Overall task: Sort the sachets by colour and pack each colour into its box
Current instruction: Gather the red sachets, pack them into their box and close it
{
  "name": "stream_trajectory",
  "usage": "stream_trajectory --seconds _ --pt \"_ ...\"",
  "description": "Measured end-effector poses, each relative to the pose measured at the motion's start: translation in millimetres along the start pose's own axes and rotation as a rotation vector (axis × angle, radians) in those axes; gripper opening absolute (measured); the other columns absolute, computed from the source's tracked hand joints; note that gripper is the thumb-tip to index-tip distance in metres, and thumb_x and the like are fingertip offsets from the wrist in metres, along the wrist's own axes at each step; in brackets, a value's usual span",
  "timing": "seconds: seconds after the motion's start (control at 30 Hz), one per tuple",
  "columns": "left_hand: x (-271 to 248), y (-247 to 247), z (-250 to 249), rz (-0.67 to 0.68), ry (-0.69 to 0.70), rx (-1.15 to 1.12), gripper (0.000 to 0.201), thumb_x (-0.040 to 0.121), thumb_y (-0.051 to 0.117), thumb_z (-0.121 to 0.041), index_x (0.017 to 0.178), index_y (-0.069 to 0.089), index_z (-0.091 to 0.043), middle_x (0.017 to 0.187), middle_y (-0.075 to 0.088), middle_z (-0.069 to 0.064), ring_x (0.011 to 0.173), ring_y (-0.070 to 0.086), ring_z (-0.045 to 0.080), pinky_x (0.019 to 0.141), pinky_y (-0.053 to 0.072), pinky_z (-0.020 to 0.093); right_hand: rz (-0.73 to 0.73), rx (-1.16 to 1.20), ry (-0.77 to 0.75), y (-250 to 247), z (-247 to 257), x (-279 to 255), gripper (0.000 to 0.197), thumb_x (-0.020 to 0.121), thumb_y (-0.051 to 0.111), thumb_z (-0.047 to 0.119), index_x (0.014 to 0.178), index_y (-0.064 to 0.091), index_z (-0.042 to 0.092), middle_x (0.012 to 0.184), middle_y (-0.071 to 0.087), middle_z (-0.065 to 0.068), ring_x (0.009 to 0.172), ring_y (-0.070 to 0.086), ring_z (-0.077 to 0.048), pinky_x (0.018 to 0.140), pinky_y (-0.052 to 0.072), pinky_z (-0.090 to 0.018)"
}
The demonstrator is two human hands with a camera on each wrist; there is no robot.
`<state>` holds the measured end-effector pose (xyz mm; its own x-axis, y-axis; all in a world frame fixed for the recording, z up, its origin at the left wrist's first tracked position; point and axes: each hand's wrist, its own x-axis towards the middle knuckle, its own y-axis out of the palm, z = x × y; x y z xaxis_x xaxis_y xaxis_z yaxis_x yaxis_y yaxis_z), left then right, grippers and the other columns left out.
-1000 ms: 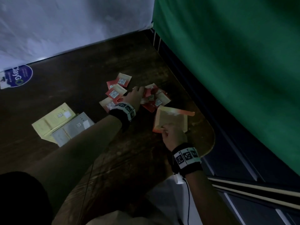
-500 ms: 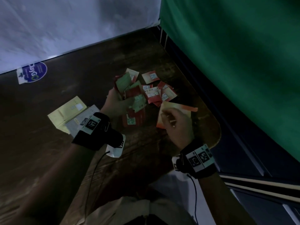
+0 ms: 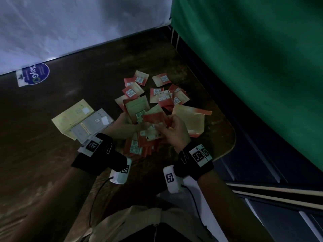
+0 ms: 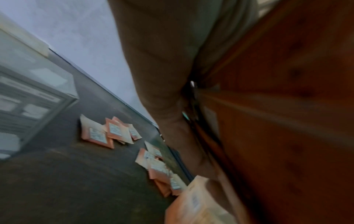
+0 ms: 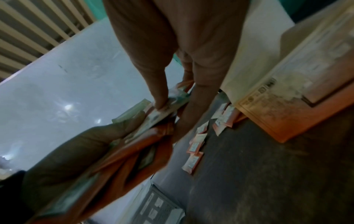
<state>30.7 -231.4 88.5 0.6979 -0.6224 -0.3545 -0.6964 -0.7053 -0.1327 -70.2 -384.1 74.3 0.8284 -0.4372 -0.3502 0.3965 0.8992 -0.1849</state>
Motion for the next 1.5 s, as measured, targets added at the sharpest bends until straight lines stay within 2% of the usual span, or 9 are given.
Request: stream_trajectory --seconds 0.13,0.27,0.47,0.6,0.93,1.13,1.27,1.43,1.5 --pt "3 2 18 -0.077 -0.079 0.010 0.022 0.089 0.062 -0.018 0.110 0.061 -0.013 0.098 0.068 0.000 0.087 0.068 0.012 0.075 0.056 0.029 -0.012 -0.002 0.088 2 -27 3 0.044 0.066 0.072 0.055 0.090 0.060 0.021 0.101 0.068 -0.009 0.093 0.067 -0.029 0.077 0.056 -0.054" --pt "7 7 42 -0.166 -0.190 -0.077 0.016 0.092 0.058 -0.014 0.107 0.059 -0.009 0.099 0.066 0.007 0.083 0.065 0.016 0.069 0.053 0.029 -0.023 -0.058 0.205 2 -54 5 0.031 0.082 0.066 0.039 0.106 0.059 0.020 0.114 0.064 -0.004 0.101 0.064 -0.024 0.083 0.056 -0.050" --pt "14 16 68 -0.246 -0.233 -0.159 0.019 0.086 0.066 -0.016 0.104 0.063 -0.013 0.112 0.066 0.015 0.104 0.064 0.031 0.093 0.050 0.051 -0.027 0.059 0.262 4 -70 -2 0.004 0.088 0.065 0.017 0.091 0.064 0.015 0.107 0.069 -0.013 0.095 0.067 -0.027 0.086 0.055 -0.045" --pt "15 26 68 -0.258 -0.181 -0.212 0.031 0.084 0.069 -0.014 0.112 0.061 -0.002 0.111 0.066 0.014 0.096 0.064 0.029 0.088 0.053 0.044 0.111 0.050 0.288 11 -70 -4 0.016 0.092 0.060 0.023 0.106 0.060 0.014 0.100 0.067 -0.005 0.092 0.064 -0.022 0.076 0.055 -0.037" --pt "23 19 88 -0.281 -0.199 0.082 0.025 0.078 0.066 -0.036 0.099 0.068 -0.021 0.104 0.070 0.006 0.097 0.066 0.026 0.090 0.052 0.048 -0.004 -0.271 -0.003 6 -96 4 0.017 0.089 0.063 0.016 0.100 0.061 0.004 0.089 0.060 -0.002 0.082 0.056 -0.014 0.056 0.041 -0.005" --pt "20 13 78 -0.316 -0.286 0.283 0.044 0.088 0.059 -0.037 0.124 0.054 -0.013 0.119 0.061 0.005 0.108 0.058 0.021 0.090 0.049 0.035 0.009 -0.280 0.024 5 -98 13 0.015 0.087 0.065 0.013 0.098 0.062 0.003 0.092 0.062 -0.005 0.083 0.058 -0.017 0.068 0.047 -0.021" --pt "15 17 62 -0.382 -0.113 0.404 0.043 0.093 0.055 -0.025 0.134 0.048 -0.014 0.138 0.049 0.005 0.123 0.050 0.021 0.102 0.042 0.033 0.026 -0.224 0.049 3 -93 19 0.018 0.083 0.070 0.016 0.098 0.063 0.009 0.098 0.064 -0.007 0.094 0.061 -0.024 0.085 0.052 -0.039" --pt "7 16 37 -0.439 -0.057 0.362 0.022 0.096 0.050 -0.026 0.111 0.058 -0.012 0.091 0.063 0.003 0.068 0.055 0.008 0.051 0.042 0.009 0.016 -0.115 0.006 -4 -72 19 0.018 0.081 0.072 0.011 0.096 0.064 0.006 0.099 0.066 -0.005 0.091 0.063 -0.020 0.079 0.054 -0.032" --pt "0 16 33 -0.377 -0.016 0.201 0.014 0.096 0.050 -0.028 0.106 0.055 -0.020 0.088 0.064 -0.003 0.069 0.057 0.006 0.056 0.044 0.011 0.012 0.022 0.022 -7 -65 14 0.019 0.083 0.070 0.009 0.099 0.066 0.000 0.100 0.069 -0.012 0.088 0.067 -0.019 0.078 0.056 -0.036"
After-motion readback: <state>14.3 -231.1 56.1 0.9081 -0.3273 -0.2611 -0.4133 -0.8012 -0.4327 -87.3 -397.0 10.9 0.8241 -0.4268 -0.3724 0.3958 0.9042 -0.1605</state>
